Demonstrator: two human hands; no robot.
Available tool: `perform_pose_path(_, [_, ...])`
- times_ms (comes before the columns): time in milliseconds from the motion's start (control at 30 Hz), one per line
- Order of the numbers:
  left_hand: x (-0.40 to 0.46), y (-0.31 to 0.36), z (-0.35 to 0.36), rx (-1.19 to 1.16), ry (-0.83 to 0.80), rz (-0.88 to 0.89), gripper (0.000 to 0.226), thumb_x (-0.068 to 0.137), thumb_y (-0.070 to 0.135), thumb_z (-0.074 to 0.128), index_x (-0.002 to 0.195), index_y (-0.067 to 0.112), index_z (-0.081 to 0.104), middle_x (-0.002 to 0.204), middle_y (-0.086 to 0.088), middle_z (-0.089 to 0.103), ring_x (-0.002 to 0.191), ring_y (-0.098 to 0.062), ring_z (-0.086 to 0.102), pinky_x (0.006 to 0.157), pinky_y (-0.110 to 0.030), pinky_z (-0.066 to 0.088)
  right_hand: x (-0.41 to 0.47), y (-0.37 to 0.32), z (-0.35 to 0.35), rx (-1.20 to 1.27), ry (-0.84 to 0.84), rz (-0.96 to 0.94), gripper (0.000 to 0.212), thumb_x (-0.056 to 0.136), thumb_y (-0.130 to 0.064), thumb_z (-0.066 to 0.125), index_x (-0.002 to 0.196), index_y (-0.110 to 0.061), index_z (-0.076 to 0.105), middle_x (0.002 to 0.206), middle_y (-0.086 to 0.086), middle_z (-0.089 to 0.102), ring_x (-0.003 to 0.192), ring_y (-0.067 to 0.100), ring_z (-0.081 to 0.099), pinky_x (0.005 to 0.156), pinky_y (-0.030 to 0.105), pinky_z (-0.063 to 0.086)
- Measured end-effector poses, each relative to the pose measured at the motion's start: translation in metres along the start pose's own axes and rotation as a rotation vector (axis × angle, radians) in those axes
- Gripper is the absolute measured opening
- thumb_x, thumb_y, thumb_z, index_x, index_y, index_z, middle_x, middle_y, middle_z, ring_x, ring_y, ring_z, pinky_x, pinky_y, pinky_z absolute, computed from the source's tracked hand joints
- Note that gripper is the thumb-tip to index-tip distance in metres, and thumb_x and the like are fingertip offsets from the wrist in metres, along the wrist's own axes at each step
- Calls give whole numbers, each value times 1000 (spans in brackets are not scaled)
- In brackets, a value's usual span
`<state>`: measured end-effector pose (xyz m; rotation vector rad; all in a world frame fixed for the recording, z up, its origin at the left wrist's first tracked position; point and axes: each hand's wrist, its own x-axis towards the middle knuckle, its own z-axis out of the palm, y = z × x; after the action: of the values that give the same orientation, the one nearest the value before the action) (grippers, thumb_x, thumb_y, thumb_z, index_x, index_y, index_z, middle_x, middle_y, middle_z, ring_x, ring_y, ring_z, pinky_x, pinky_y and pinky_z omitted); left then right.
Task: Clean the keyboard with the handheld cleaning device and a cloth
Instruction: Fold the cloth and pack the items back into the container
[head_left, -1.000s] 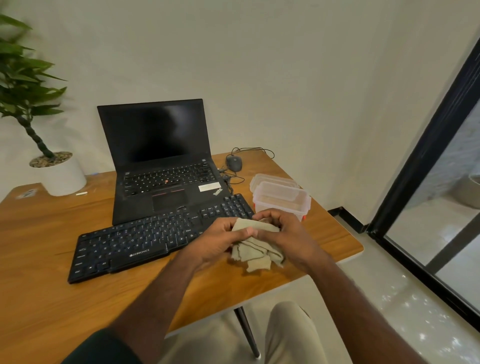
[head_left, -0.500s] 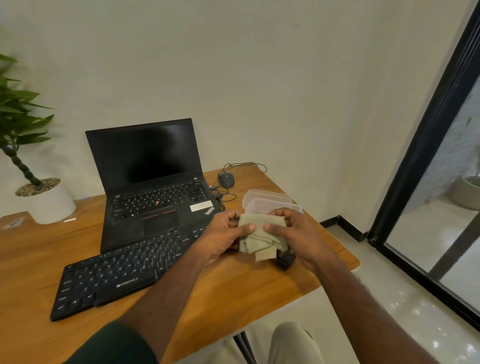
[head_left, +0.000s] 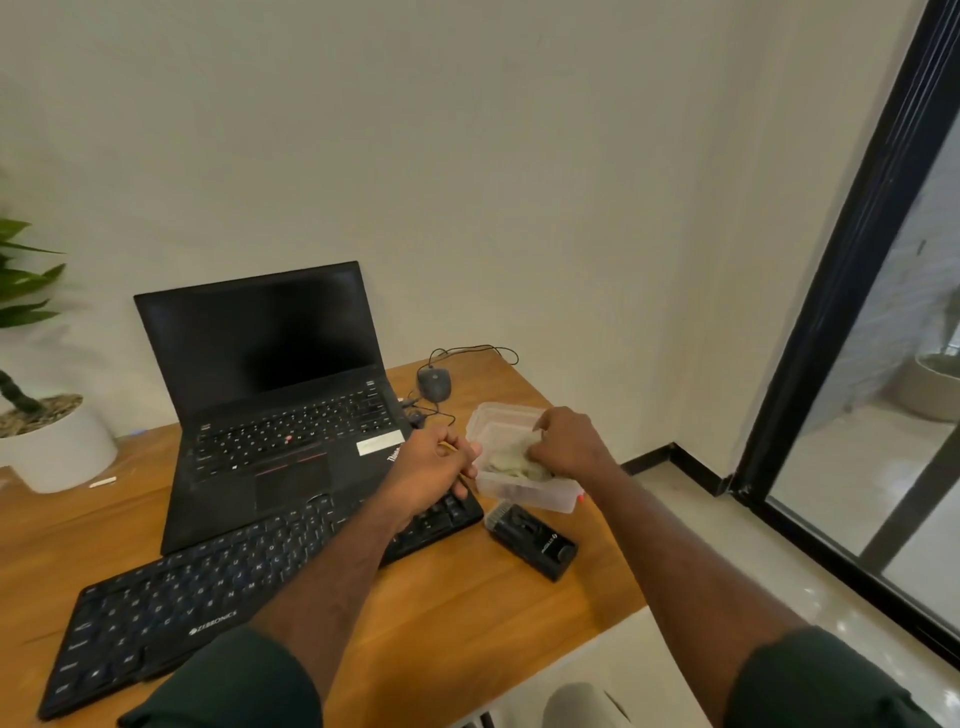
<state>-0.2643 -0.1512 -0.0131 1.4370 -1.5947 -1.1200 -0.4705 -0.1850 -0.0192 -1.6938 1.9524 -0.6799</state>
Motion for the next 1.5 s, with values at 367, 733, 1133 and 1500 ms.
perform_pose_path(367, [-2,-1,5,85,-29,34,15,98,22,64,95,7,66,81,-8,77,49,-17,57,42,-19,42,-39,-4,-11,-225,284,-159,16,89,-30,72,99,-17,71,96,4,72,89,23,69,78,36,60])
perform_pose_path(733, [-12,-13,7,112,-53,21,15,99,17,61,91,7,68,76,-7,75,45,-18,53,45,-23,43,-94,17,33,-320,-173,-136,51,88,-50,71,128,-20,60,118,0,67,105,16,65,92,36,57])
perform_pose_path(1133, [-7,3,-13,139,0,65,14,99,17,57,93,7,65,75,-6,75,51,-21,56,57,-33,49,-102,-2,-3,477,-291,-115,46,92,-25,74,128,-30,45,114,4,65,88,21,72,58,31,56])
perform_pose_path(1500, [3,17,-8,138,-40,84,14,102,16,52,99,11,64,78,-9,75,50,-19,55,54,-32,47,-83,-16,-21,984,-266,67,27,105,-42,50,126,-26,57,105,15,73,78,25,70,46,29,44])
